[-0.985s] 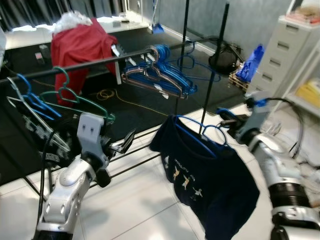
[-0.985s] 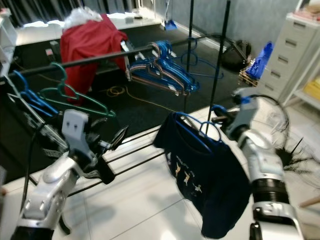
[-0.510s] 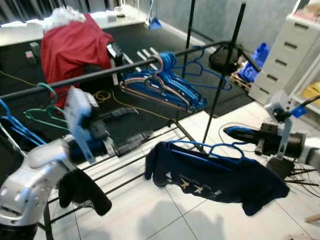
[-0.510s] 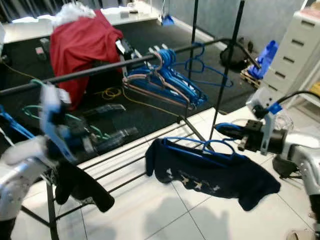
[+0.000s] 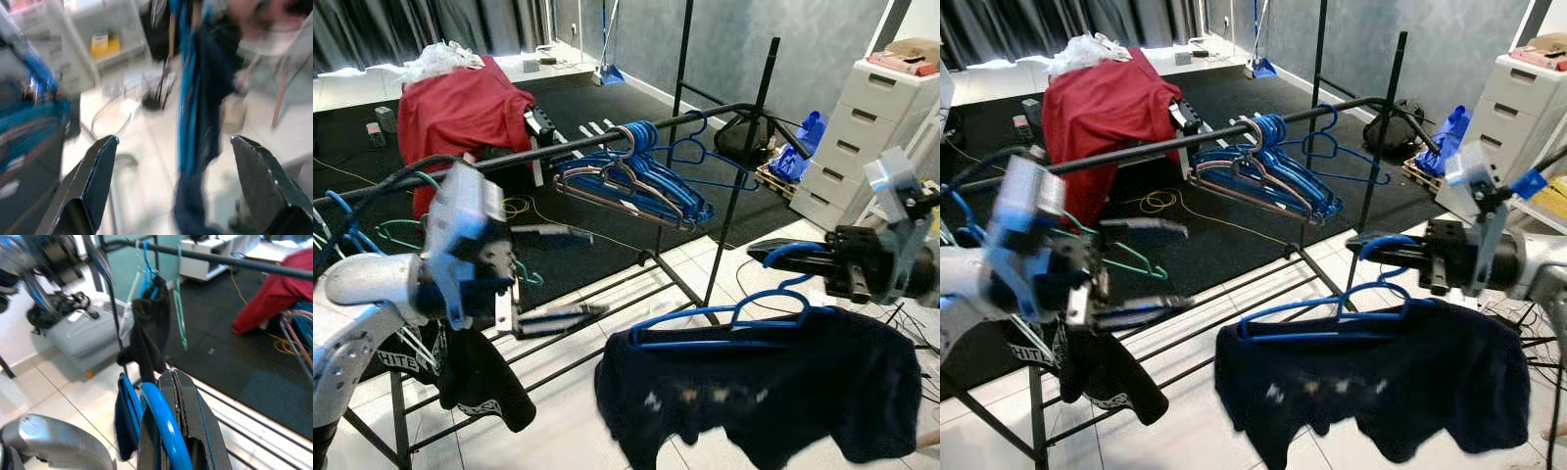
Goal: Hang hanger
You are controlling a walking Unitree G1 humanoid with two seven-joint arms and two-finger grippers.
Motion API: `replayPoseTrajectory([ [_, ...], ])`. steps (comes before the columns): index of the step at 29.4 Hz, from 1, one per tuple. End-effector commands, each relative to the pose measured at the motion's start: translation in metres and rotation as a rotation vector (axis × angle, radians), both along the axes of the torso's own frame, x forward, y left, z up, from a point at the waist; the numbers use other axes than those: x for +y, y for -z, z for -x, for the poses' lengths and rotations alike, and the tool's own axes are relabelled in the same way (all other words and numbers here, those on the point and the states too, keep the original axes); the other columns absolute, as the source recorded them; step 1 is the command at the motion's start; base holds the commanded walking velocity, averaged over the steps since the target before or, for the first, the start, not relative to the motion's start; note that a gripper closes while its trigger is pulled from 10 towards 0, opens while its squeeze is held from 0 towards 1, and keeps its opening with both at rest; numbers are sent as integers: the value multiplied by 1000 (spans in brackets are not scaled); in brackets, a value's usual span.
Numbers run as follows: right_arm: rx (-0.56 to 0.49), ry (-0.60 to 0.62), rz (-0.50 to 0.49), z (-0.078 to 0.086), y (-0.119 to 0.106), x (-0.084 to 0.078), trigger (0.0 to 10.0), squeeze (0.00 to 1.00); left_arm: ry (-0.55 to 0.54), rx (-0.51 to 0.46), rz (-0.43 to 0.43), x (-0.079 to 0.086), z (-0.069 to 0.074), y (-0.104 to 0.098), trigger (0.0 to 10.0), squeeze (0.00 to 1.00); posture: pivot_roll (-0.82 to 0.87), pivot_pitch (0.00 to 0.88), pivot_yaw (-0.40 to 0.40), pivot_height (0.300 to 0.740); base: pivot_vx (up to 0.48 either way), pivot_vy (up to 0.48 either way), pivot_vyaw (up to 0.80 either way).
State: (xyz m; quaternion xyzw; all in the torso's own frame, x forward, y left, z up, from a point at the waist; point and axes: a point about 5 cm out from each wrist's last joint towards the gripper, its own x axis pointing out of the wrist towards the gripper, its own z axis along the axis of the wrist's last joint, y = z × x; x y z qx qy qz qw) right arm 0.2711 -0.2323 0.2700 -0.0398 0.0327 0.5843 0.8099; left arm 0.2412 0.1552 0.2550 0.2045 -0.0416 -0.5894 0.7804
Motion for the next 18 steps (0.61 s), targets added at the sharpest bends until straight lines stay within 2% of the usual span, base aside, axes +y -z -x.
replayPoseTrajectory([
  [1,-31,-37,-16,2,-8,6,10000,0,-37,-26,-71,2,-5,3,10000,0,-61,0,-9,740,0,0,0],
  [4,-48,-55,-37,0,-12,11,10000,0,-67,-51,-104,0,-8,5,10000,0,-56,0,-14,740,0,0,0],
  [11,-116,-59,-98,-9,-29,20,10000,0,-67,-13,-170,-6,-5,15,10000,0,-50,0,-19,740,0,0,0],
  [16,-134,-49,-107,-11,-34,22,10000,0,-47,19,-157,-6,-2,15,10000,0,-48,0,-21,740,0,0,0],
  [18,-138,-44,-108,-12,-34,22,10000,0,-29,37,-127,-8,0,13,10000,0,-48,0,-20,740,0,0,0],
])
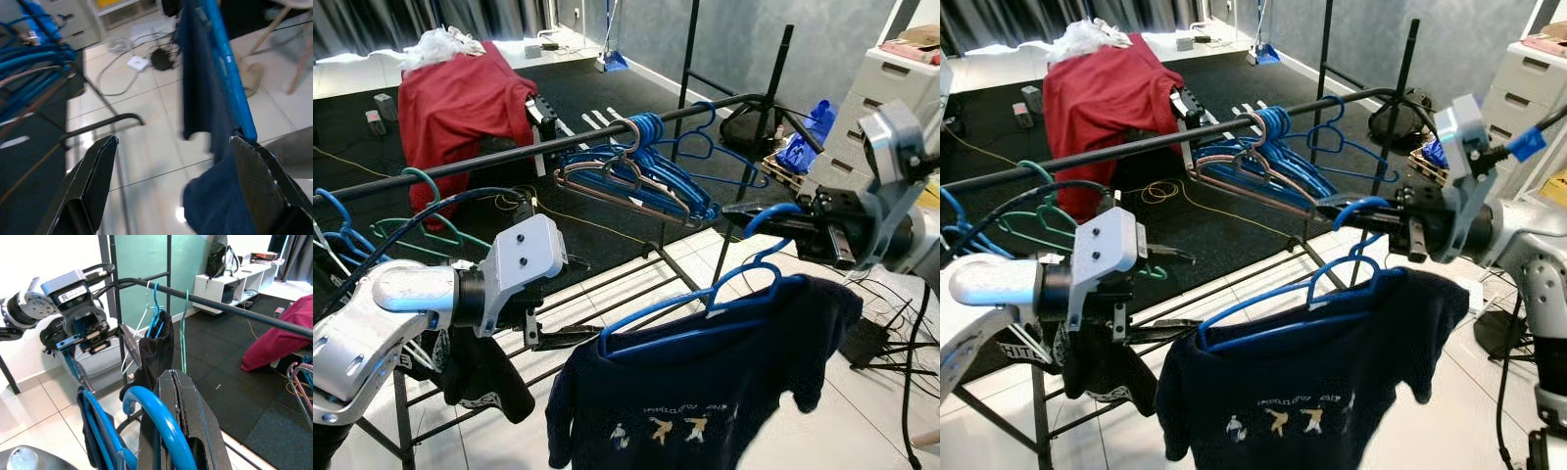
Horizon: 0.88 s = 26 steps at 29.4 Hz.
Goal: Hang hanger
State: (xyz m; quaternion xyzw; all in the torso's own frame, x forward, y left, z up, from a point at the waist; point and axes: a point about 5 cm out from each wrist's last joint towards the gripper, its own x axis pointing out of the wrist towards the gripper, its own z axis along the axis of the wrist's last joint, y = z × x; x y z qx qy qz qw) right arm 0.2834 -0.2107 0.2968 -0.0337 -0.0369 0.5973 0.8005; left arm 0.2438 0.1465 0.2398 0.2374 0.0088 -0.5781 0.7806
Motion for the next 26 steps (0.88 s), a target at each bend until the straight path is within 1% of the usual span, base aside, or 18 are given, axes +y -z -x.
replayPoseTrajectory([
  [1,-38,-1,-17,0,-7,1,10000,0,30,9,9,-2,5,-5,10000,0,-47,0,-20,740,0,0,0],
  [4,-41,6,-18,-3,-7,3,10000,0,68,11,89,-10,8,-14,10000,0,-47,0,-19,740,0,0,0],
  [5,-41,6,-18,-3,-7,3,10000,0,68,11,89,-10,8,-14,10000,0,-47,0,-19,740,0,0,0],
  [7,-34,2,-7,-3,-4,4,10000,0,56,-1,121,-10,6,-19,10000,0,-46,0,-19,740,0,0,0],
  [10,-20,-1,18,-3,0,4,10000,0,2,-34,127,-3,0,-25,10000,0,-45,0,-20,740,0,0,0],
  [12,-17,1,22,-3,1,4,10000,0,-5,-35,138,0,0,-28,10000,0,-45,0,-20,740,0,0,0],
  [13,-18,6,26,-3,1,4,10000,0,-3,-35,157,2,1,-32,10000,0,-45,0,-20,740,0,0,0],
  [14,-19,10,26,-3,1,3,10000,0,20,-24,196,2,5,-38,10000,0,-40,0,-19,740,0,0,0],
  [16,-19,10,26,-3,1,3,10000,0,20,-24,196,2,5,-38,10000,0,-40,0,-19,740,0,0,0],
  [17,-19,11,25,-3,1,3,10000,0,38,-16,206,0,8,-39,10000,0,-40,0,-19,740,0,0,0],
  [19,-25,5,18,-2,0,5,10000,0,74,9,208,-9,12,-37,10000,0,-38,0,-17,740,0,0,0],
  [20,-28,0,15,-2,-1,7,10000,0,85,25,189,-14,13,-30,10000,0,-38,0,-16,740,0,0,0],
  [21,-28,0,15,-2,-1,7,10000,0,85,25,189,-14,13,-30,10000,0,-38,0,-16,740,0,0,0],
  [23,-36,-10,8,-3,-2,11,10000,0,100,57,155,-24,16,-17,10000,0,-37,0,-15,740,0,0,0],
  [26,-41,-18,3,-3,-3,13,10000,0,101,66,138,-30,16,-11,10000,0,-36,0,-15,740,0,0,0],
])
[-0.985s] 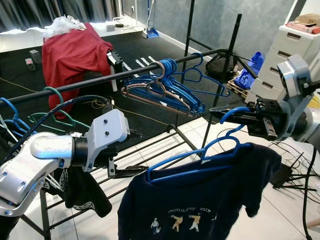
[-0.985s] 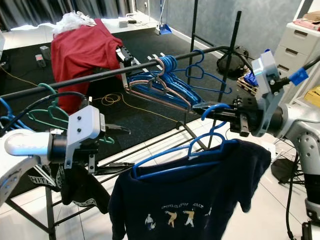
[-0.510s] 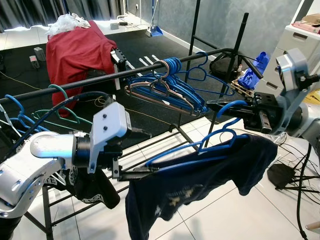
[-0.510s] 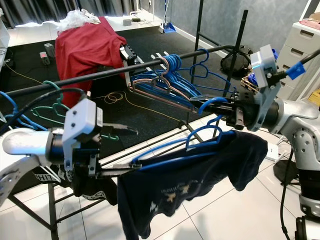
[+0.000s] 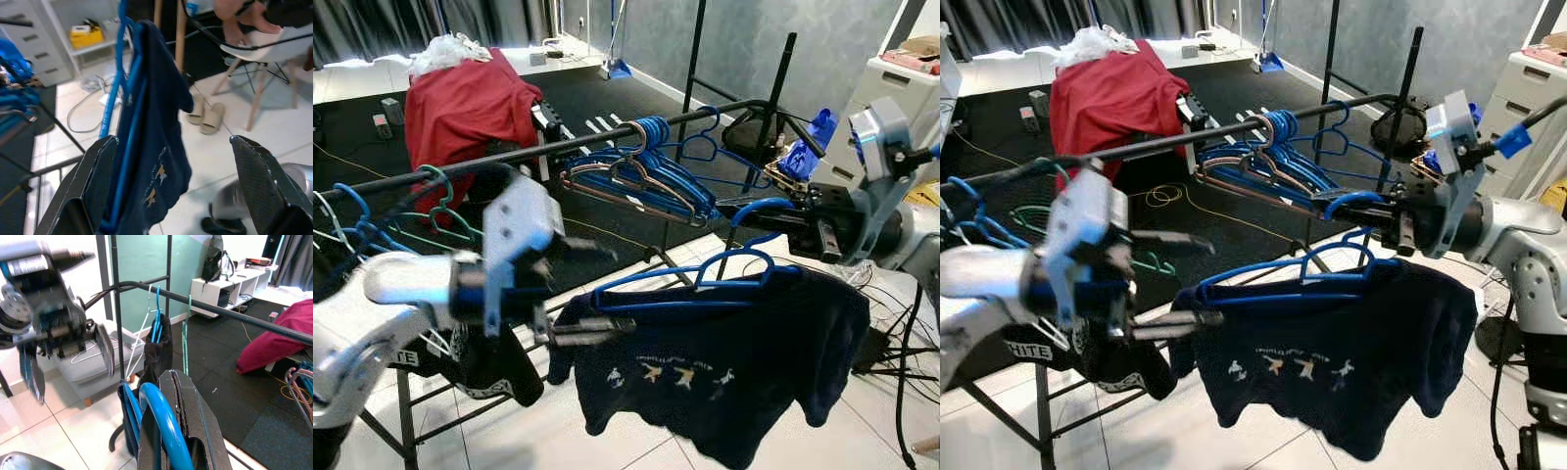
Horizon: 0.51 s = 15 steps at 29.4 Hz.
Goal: Hang hanger
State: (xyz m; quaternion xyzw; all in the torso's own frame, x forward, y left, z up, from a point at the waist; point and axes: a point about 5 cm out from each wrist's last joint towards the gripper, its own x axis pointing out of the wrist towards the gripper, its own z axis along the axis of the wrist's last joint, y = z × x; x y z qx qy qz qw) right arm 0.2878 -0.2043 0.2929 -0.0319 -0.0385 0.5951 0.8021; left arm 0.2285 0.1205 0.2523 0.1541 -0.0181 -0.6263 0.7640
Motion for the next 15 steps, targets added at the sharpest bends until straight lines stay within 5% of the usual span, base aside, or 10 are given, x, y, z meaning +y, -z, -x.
replayPoseTrajectory([
  [1,-41,-23,8,2,-7,6,10000,0,-5,-13,-16,-3,1,2,10000,0,-36,0,-15,740,0,0,0],
  [7,-45,-57,-6,3,-8,13,10000,0,-136,-27,3,-15,-17,9,10000,0,-31,0,-12,740,0,0,0],
  [15,-43,-74,-10,4,-7,16,10000,0,-244,-56,61,-8,-30,-2,10000,0,-32,0,-11,740,0,0,0],
])
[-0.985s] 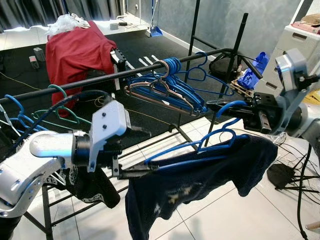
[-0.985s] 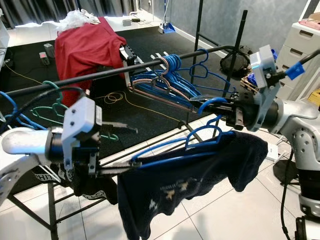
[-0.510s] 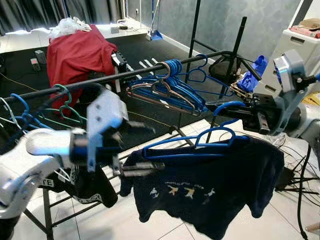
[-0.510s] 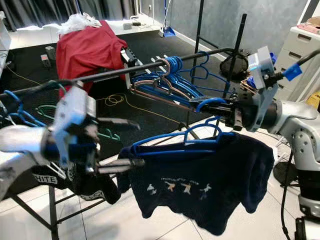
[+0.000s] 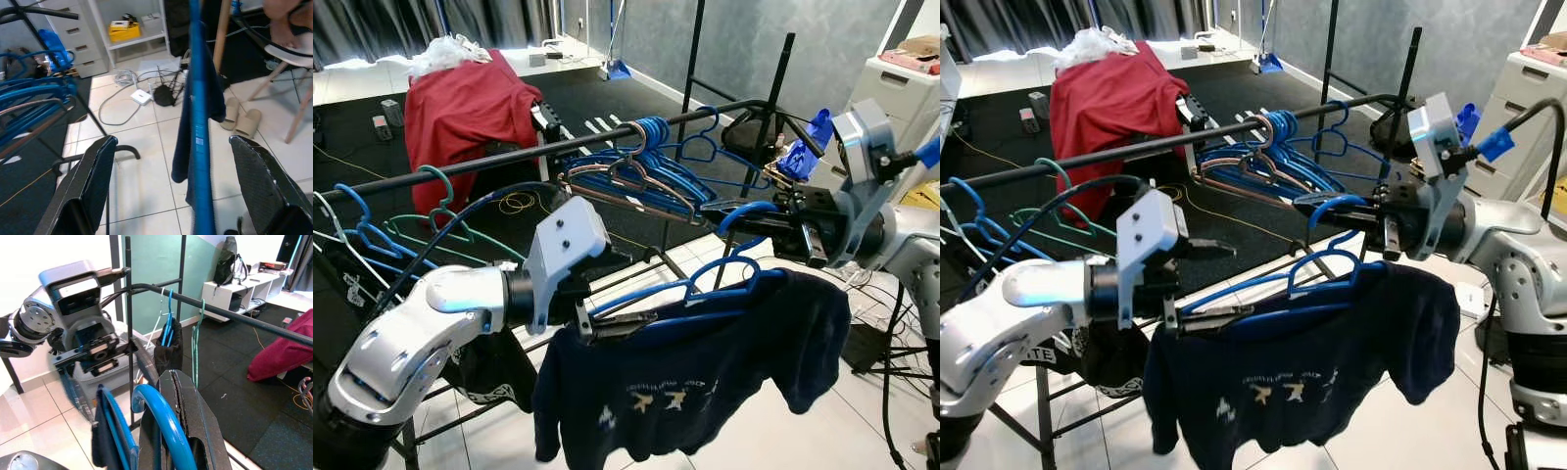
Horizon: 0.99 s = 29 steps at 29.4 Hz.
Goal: Hang hanger
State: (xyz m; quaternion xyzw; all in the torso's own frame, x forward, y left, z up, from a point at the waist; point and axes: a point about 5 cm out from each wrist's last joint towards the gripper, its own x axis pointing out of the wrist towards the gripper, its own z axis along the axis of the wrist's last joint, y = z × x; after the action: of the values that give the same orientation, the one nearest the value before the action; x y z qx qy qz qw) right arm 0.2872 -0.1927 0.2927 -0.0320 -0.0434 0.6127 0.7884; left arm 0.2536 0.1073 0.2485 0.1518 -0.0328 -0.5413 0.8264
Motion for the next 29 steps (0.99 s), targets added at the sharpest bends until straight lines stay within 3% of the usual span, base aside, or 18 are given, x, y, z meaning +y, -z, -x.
replayPoseTrajectory([
  [1,-35,-31,-8,3,-8,5,10000,0,-42,-13,17,6,-4,-7,10000,0,-28,0,-11,740,0,0,0],
  [6,-39,-30,-11,3,-8,6,10000,0,15,16,7,-1,3,-1,10000,0,-28,0,-11,740,0,0,0],
  [7,-41,-27,-12,3,-8,6,10000,0,59,44,2,-5,9,3,8784,0,-28,0,-11,740,0,0,0],
  [9,-41,-26,-13,3,-9,6,10000,0,76,53,-1,-6,11,4,8784,0,-28,0,-11,740,0,0,0],
  [10,-42,-25,-12,3,-9,6,10000,0,84,60,-1,-7,13,5,6549,0,-28,0,-11,740,0,0,0],
  [12,-43,-23,-12,2,-9,5,10000,0,101,75,-2,-9,15,7,6549,0,-28,0,-11,740,0,0,0],
  [13,-44,-20,-11,2,-9,5,10000,0,136,94,-9,-12,20,10,7333,0,-30,0,-12,740,0,0,0],
  [14,-44,-18,-10,2,-9,5,10000,0,160,107,-13,-14,24,12,7333,0,-30,0,-12,740,0,0,0],
  [15,-45,-16,-10,2,-9,5,10000,0,166,115,-15,-15,25,14,6471,0,-30,0,-12,740,0,0,0],
  [17,-45,-15,-10,2,-9,4,10000,0,165,118,-15,-16,25,14,6471,0,-30,0,-12,740,0,0,0],
  [18,-45,-14,-10,2,-9,4,10000,0,153,117,-10,-17,24,14,4784,0,-29,0,-13,740,0,0,0],
  [20,-45,-14,-10,2,-9,4,10000,0,153,117,-10,-17,24,14,4784,0,-29,0,-13,740,0,0,0],
  [21,-47,-13,-11,2,-10,4,10000,0,144,116,-3,-18,22,14,588,0,-29,0,-13,740,0,0,0],
  [22,-48,-12,-13,1,-10,5,10000,0,142,120,1,-20,21,14,0,0,-27,0,-10,740,0,0,0],
  [29,-52,-10,-17,1,-11,5,10000,0,129,129,21,-27,20,15,0,0,-29,0,-8,740,0,0,0],
])
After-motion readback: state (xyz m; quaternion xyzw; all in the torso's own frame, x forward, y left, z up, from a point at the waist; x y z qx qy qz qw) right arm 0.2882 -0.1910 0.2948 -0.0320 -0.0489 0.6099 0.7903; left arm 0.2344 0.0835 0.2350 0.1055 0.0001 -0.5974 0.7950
